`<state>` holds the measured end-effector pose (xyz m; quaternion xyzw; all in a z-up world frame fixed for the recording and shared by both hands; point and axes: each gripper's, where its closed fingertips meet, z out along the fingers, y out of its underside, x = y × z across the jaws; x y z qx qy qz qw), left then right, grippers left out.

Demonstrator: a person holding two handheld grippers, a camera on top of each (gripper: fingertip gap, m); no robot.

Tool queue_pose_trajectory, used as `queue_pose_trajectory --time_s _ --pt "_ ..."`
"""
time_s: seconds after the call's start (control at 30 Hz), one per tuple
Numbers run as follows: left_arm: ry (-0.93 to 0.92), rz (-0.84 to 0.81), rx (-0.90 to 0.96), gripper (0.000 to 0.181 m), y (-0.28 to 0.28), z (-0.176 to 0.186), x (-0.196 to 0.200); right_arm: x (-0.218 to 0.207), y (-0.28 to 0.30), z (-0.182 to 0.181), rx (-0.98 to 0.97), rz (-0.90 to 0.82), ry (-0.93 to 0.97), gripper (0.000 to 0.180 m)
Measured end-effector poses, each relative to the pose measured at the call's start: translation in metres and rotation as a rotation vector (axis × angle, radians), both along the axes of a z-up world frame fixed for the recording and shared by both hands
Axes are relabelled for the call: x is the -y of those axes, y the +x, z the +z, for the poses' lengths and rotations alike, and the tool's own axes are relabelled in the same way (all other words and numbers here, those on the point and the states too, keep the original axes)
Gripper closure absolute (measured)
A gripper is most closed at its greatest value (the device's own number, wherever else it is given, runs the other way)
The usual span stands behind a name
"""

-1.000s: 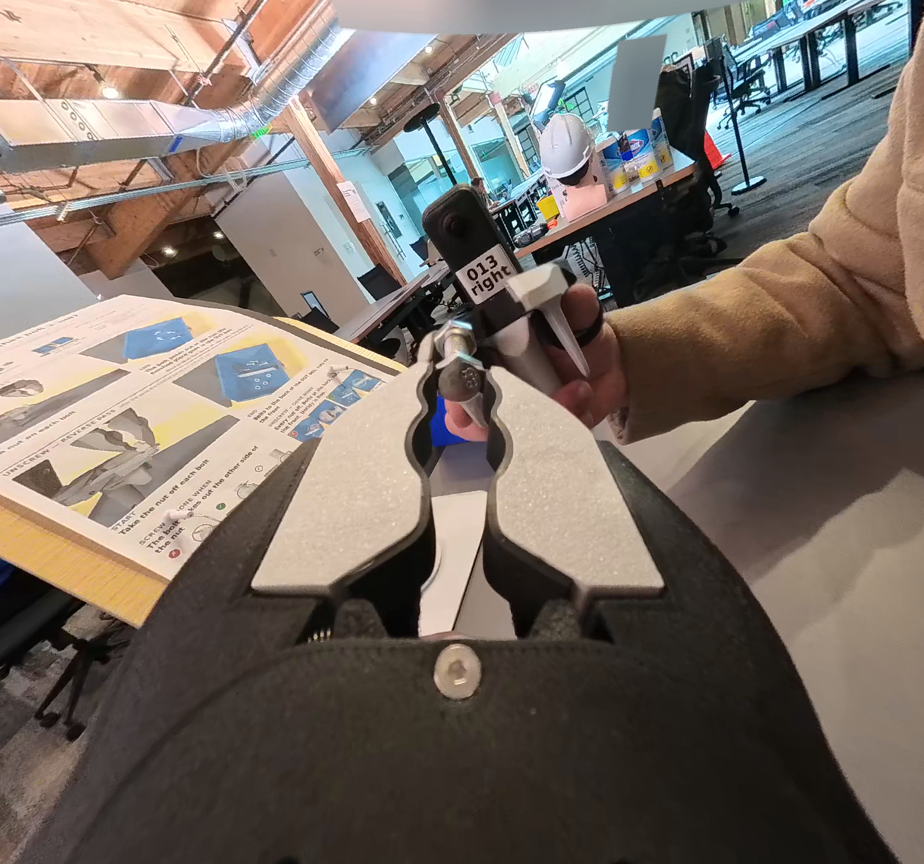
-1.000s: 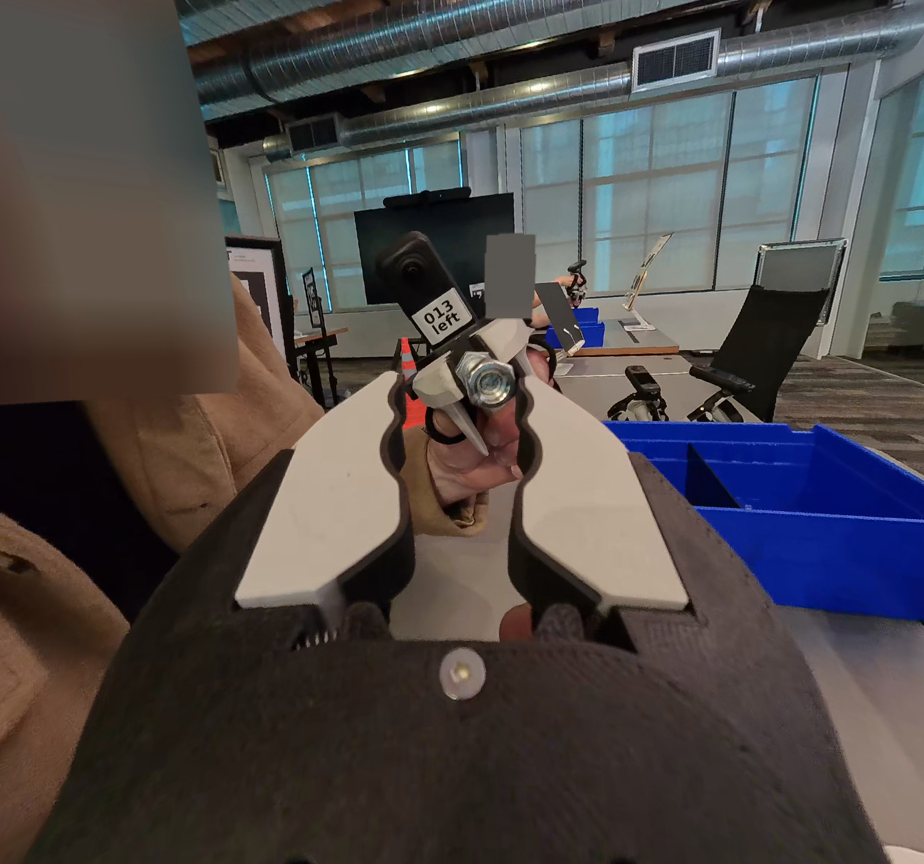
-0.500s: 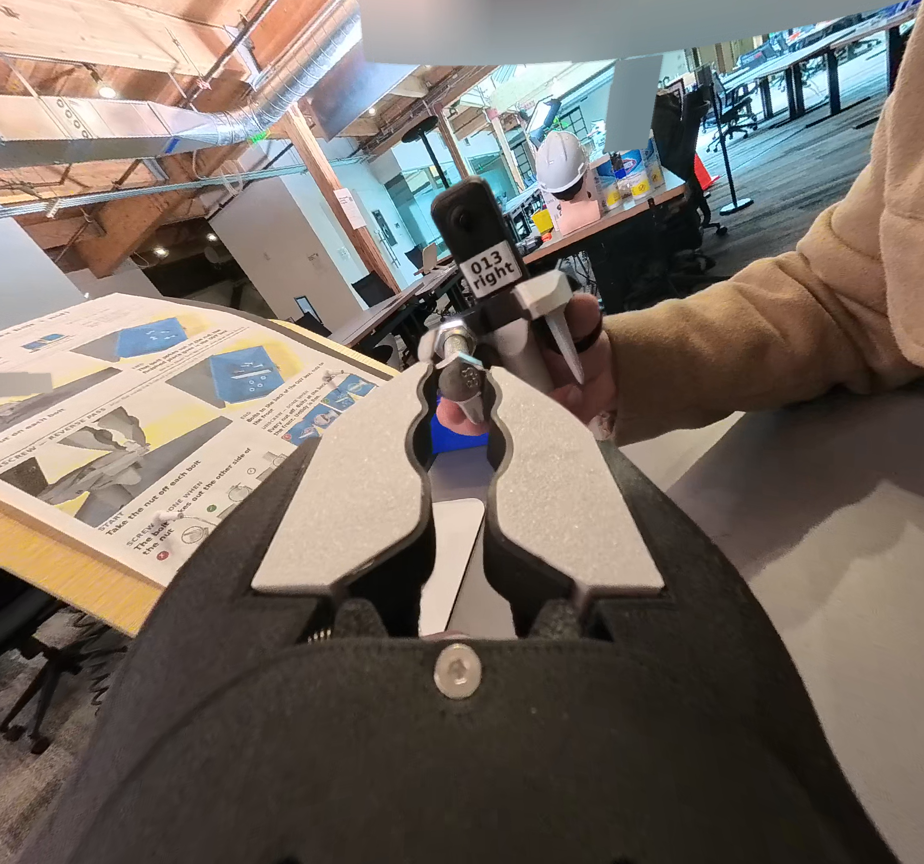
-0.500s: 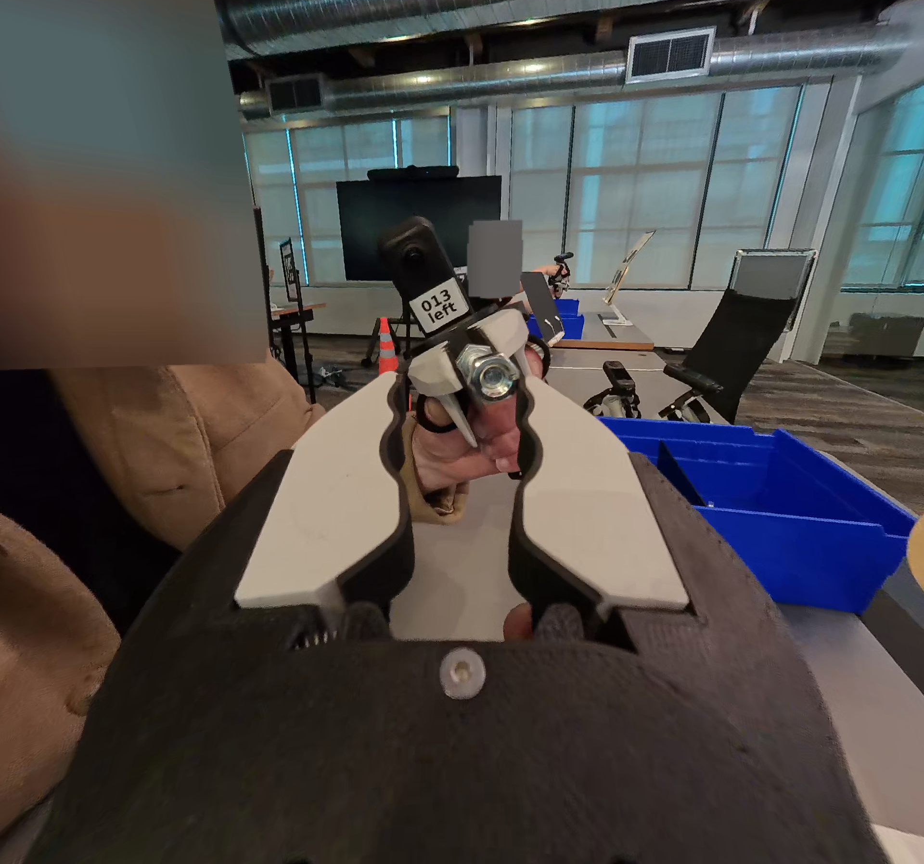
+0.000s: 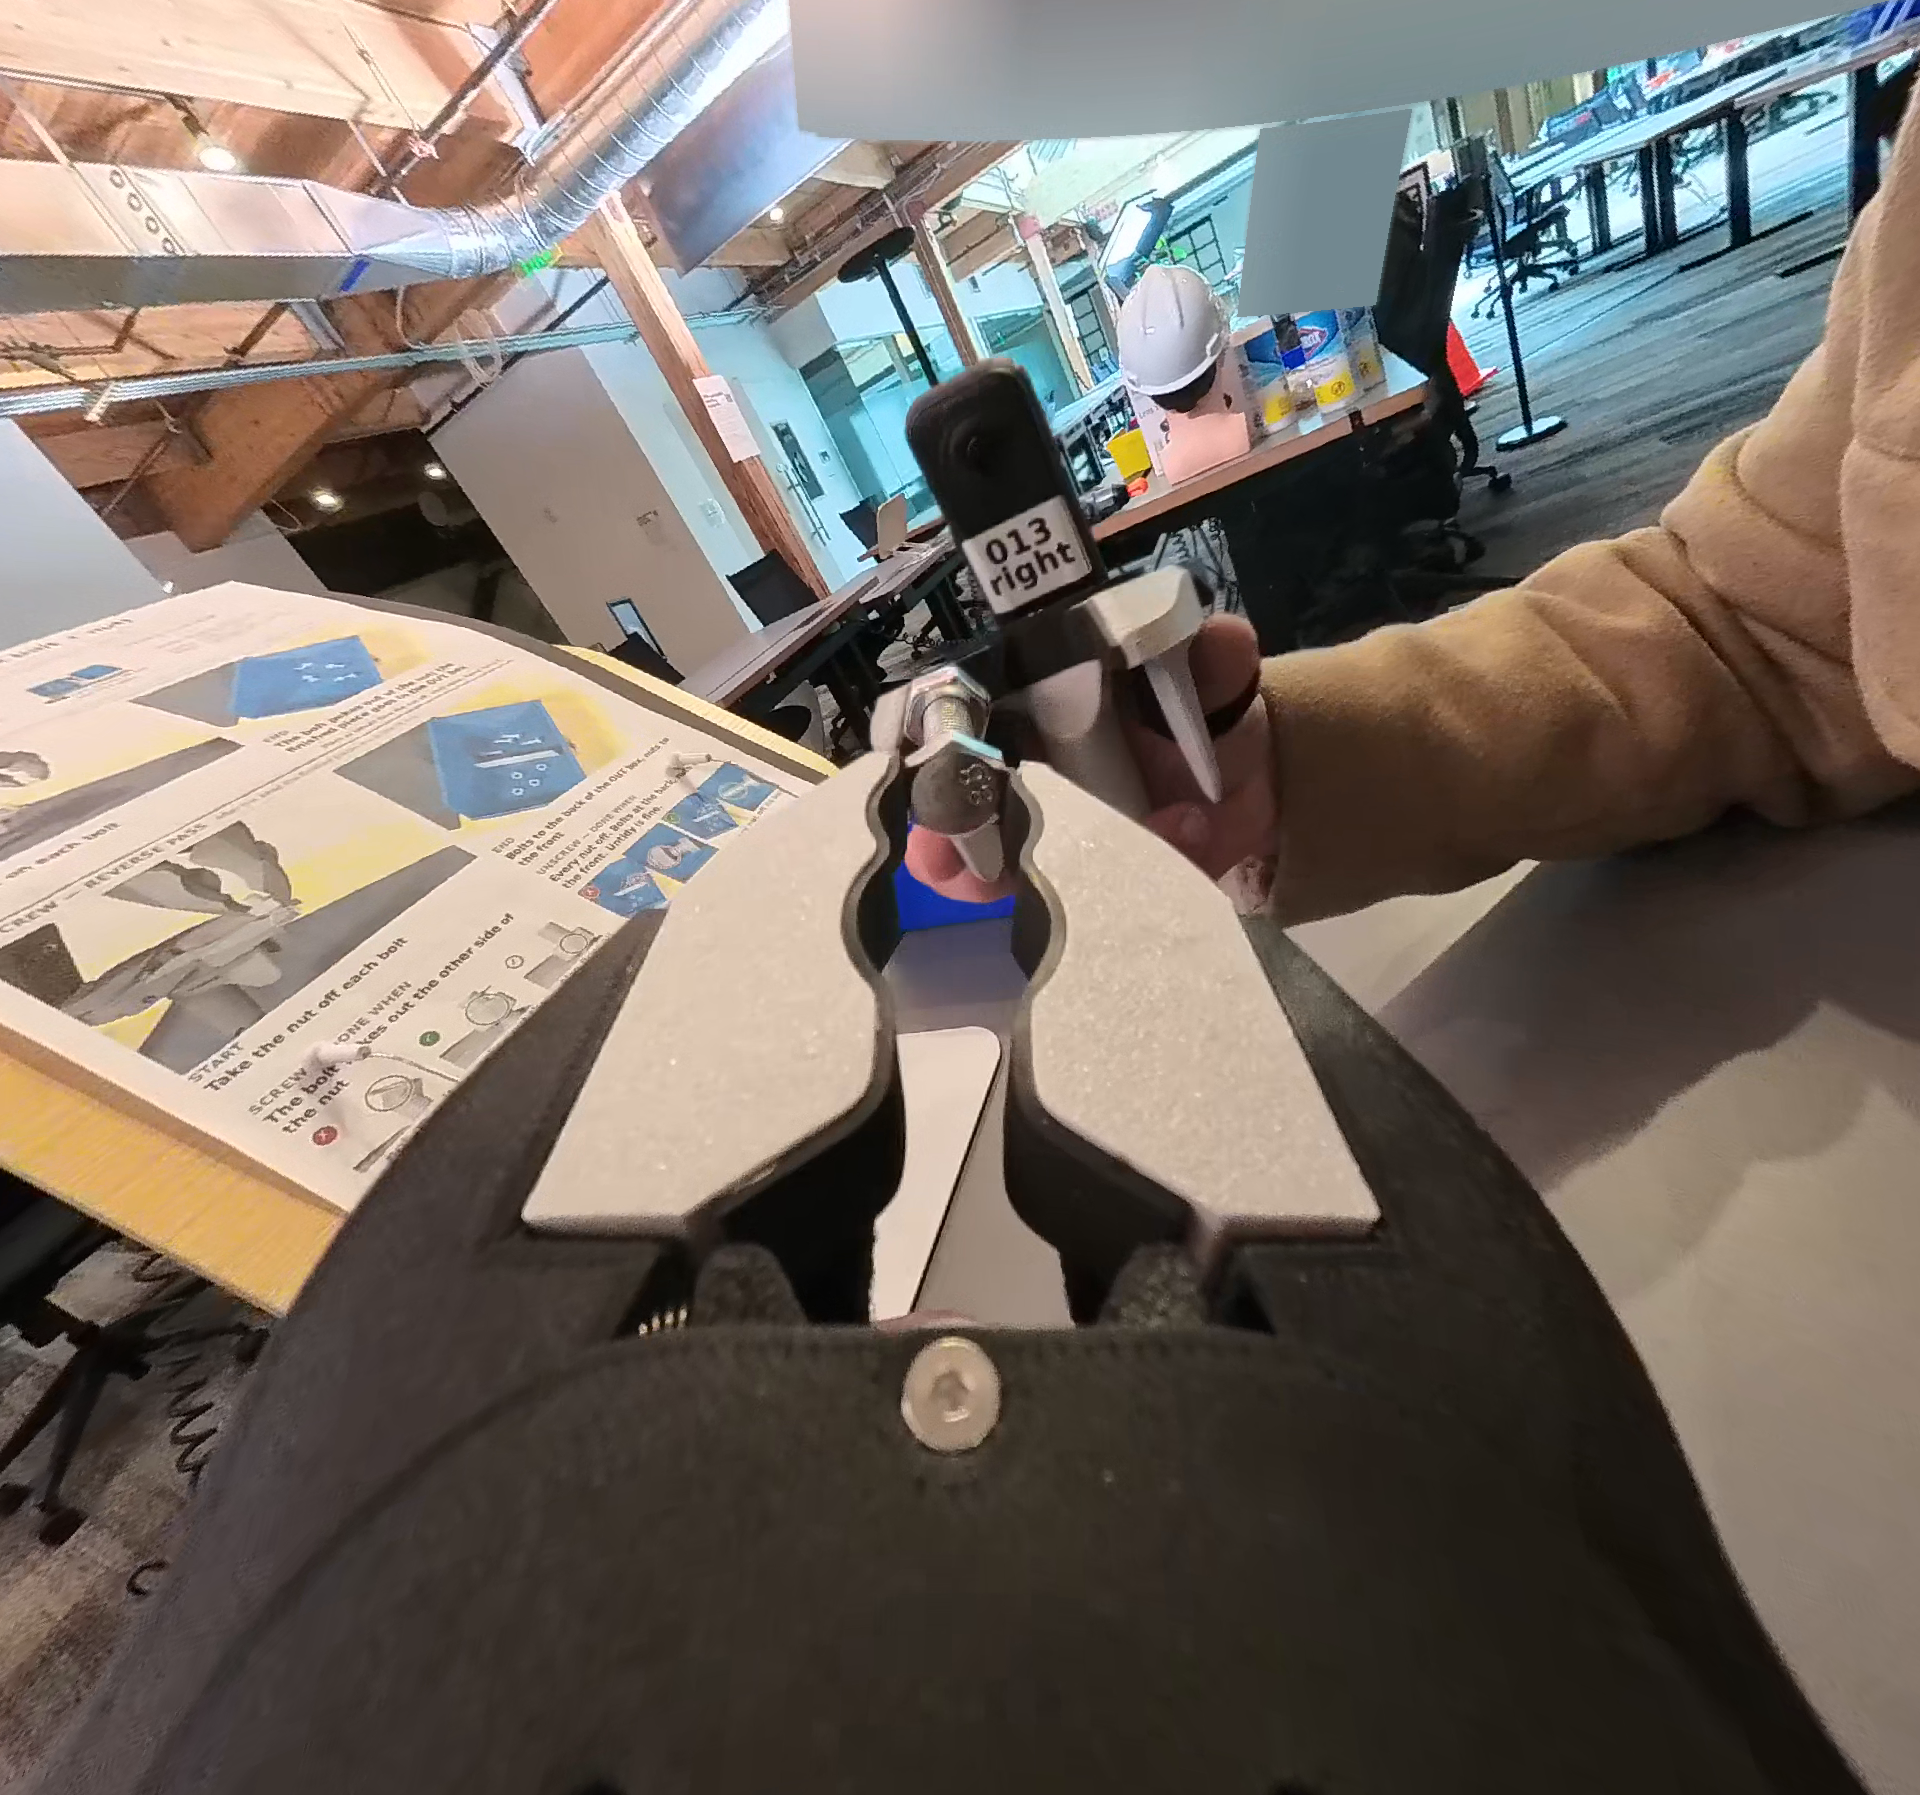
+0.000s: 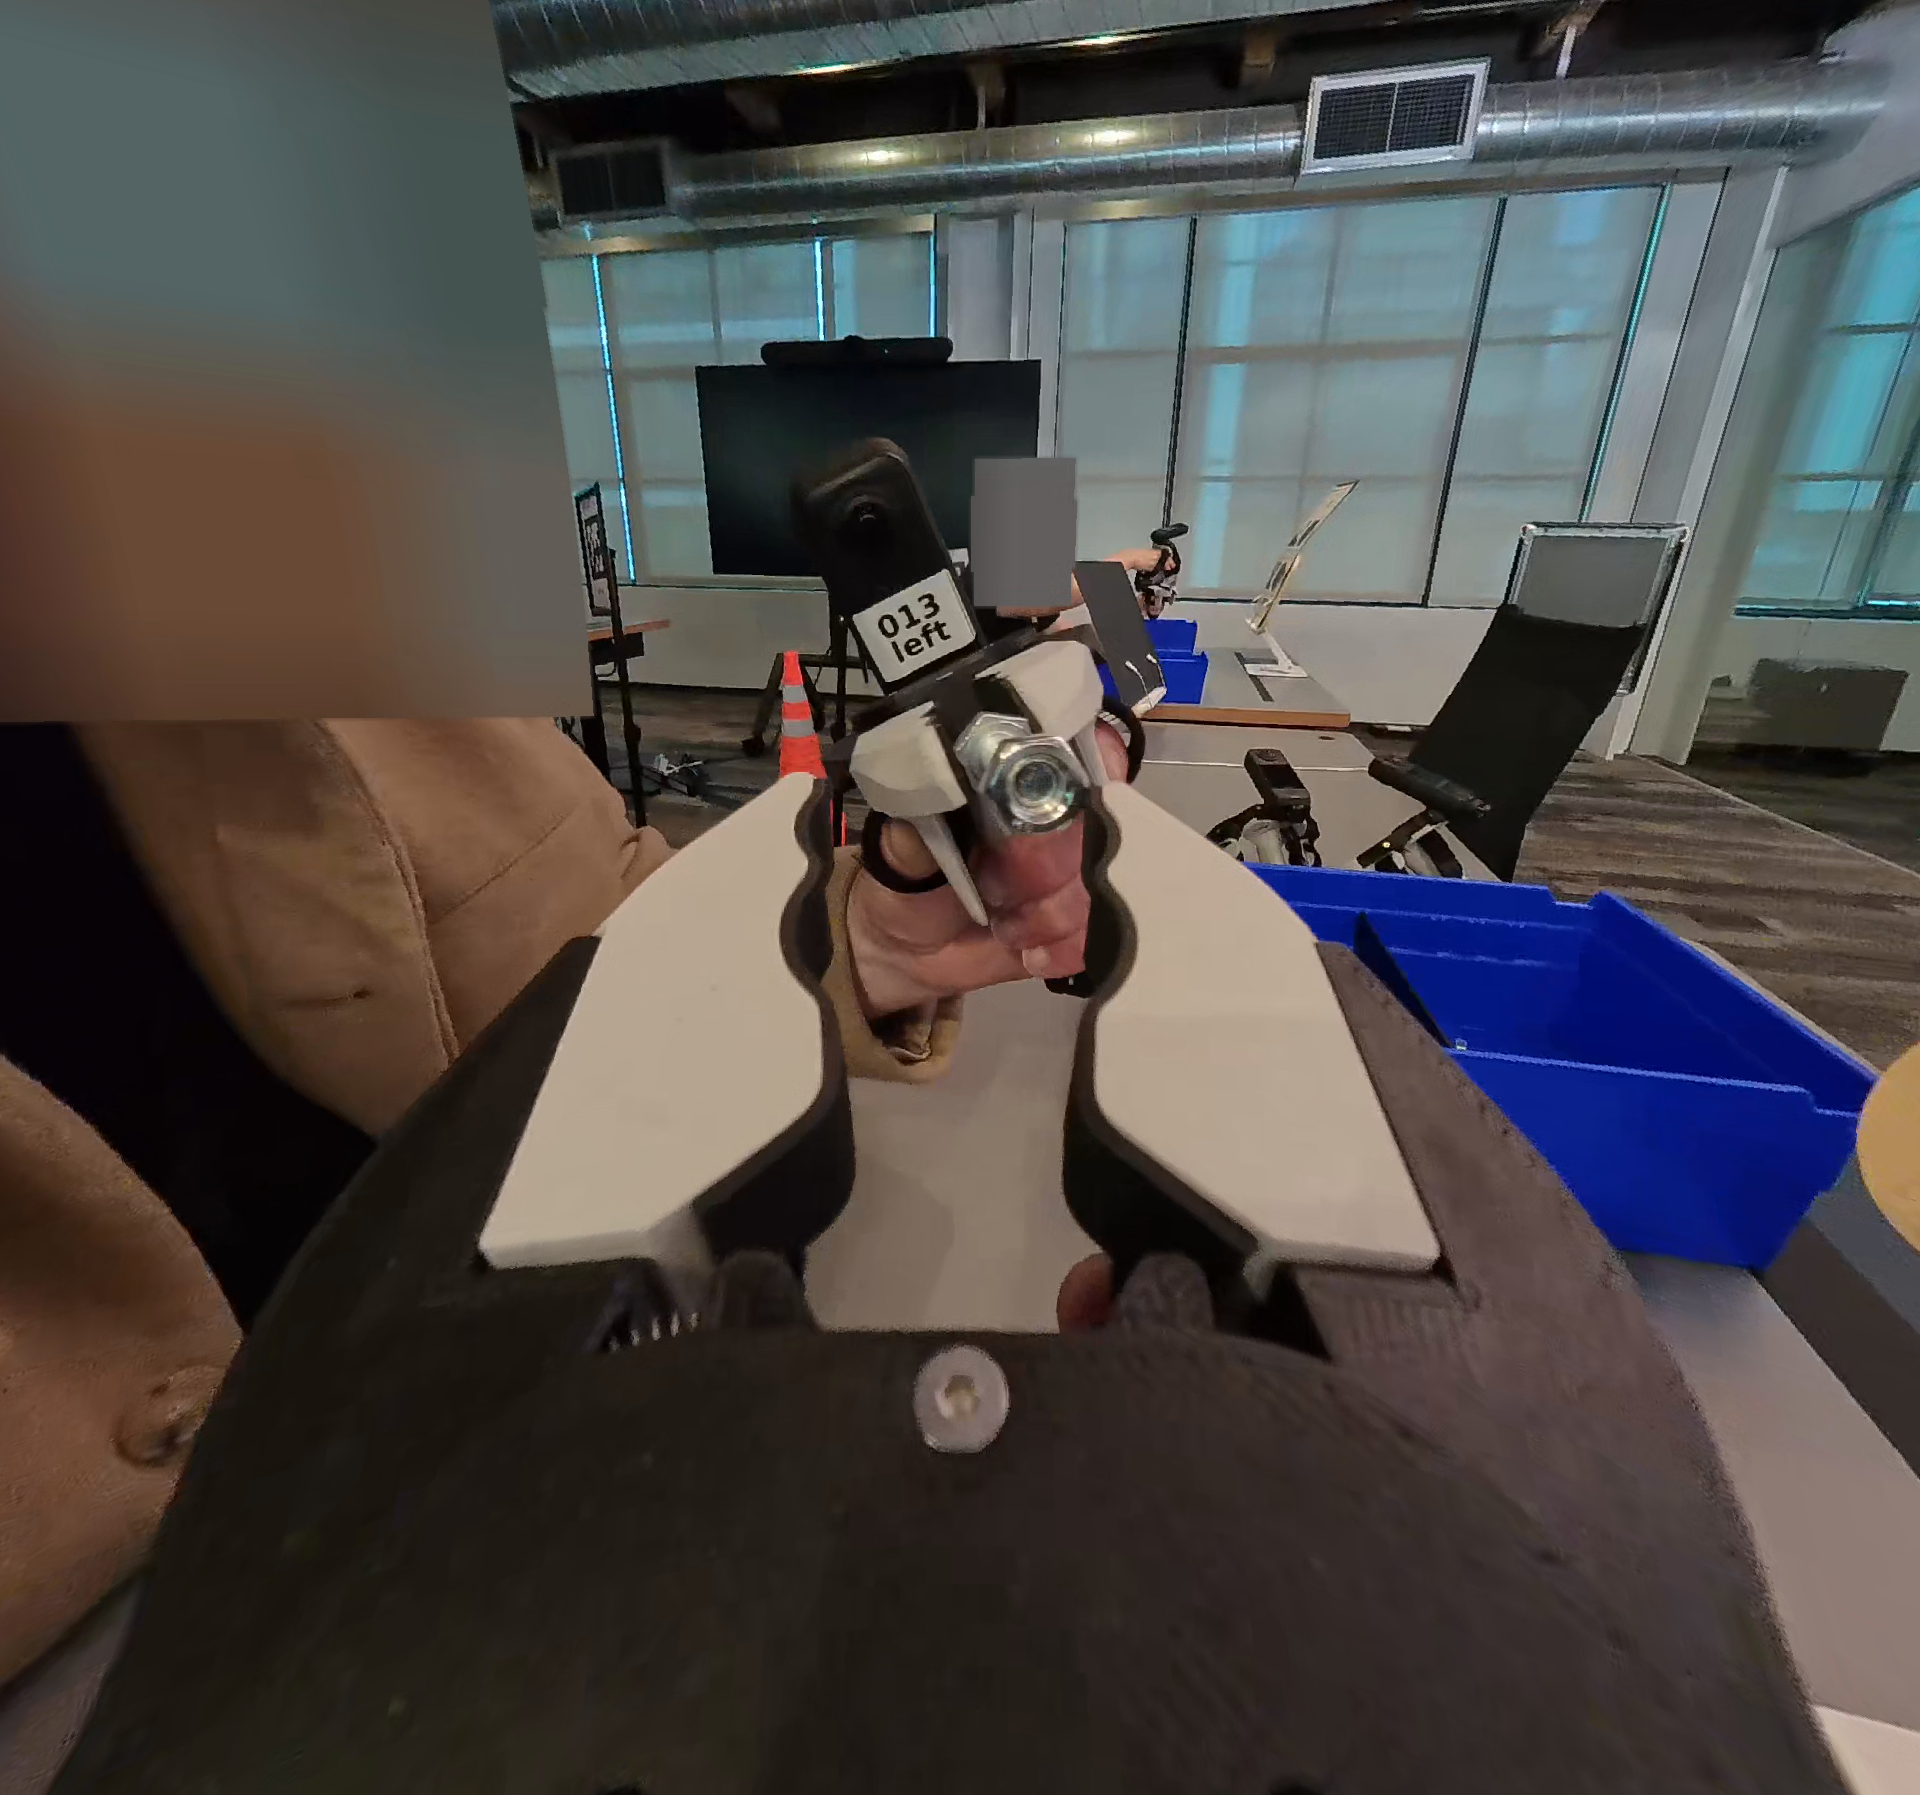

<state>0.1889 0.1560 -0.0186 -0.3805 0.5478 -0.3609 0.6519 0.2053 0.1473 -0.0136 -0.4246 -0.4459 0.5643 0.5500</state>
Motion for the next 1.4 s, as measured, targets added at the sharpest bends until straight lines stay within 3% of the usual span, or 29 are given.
queue_pose_trajectory --time_s 0.07,0.17,0.2,0.43,0.57,0.6,0.67,0.8,0.97,1.1,1.17,1.2,1.33,1.4 --pt "0.0 0.005 0.005 0.165 -0.001 0.001 -0.001 0.002 -0.001 0.0 0.004 -0.001 0.011 0.132" --pt "-0.01 0.03 0.025 0.164 -0.004 0.006 -0.004 0.016 -0.003 -0.009 0.055 0.093 0.03 0.16" --pt "-0.008 0.031 0.023 0.164 -0.006 0.006 -0.005 0.021 -0.006 -0.014 0.092 0.126 0.037 0.16" --pt "-0.013 -0.008 0.014 0.165 -0.003 0.003 0.0 -0.004 -0.003 -0.006 0.031 -0.022 -0.009 0.129" --pt "-0.013 0.002 0.008 0.165 -0.001 0.001 -0.001 0.002 -0.002 0.002 -0.002 -0.012 0.015 0.128" --pt "-0.013 0.0 0.012 0.165 -0.002 0.002 -0.001 0.004 -0.002 0.001 0.007 -0.004 0.016 0.13" --pt "-0.023 0.016 0.034 0.165 -0.005 0.006 -0.004 0.02 -0.001 -0.005 0.039 0.106 0.044 0.166" --pt "-0.025 0.001 0.036 0.164 -0.007 0.007 -0.003 0.014 -0.005 -0.008 0.07 0.066 0.035 0.156" --pt "-0.017 -0.007 0.017 0.165 -0.003 0.004 0.0 -0.002 -0.001 -0.002 0.013 -0.02 -0.001 0.128" --pt "-0.024 -0.005 0.015 0.165 -0.002 0.002 -0.002 0.004 -0.004 0.001 0.012 -0.018 0.031 0.128" --pt "-0.025 -0.001 0.037 0.164 -0.004 0.006 -0.002 0.015 -0.003 -0.003 0.032 0.065 0.043 0.156" --pt "-0.031 0.021 0.03 0.165 -0.006 0.006 -0.006 0.021 -0.004 -0.006 0.055 0.103 0.051 0.156" --pt "-0.032 -0.006 0.04 0.164 -0.007 0.007 -0.003 0.004 0.0 -0.002 0.025 -0.002 0.042 0.155" --pt "-0.021 -0.003 0.024 0.165 -0.004 0.005 -0.001 -0.007 0.005 0.0 0.002 -0.049 0.014 0.141"
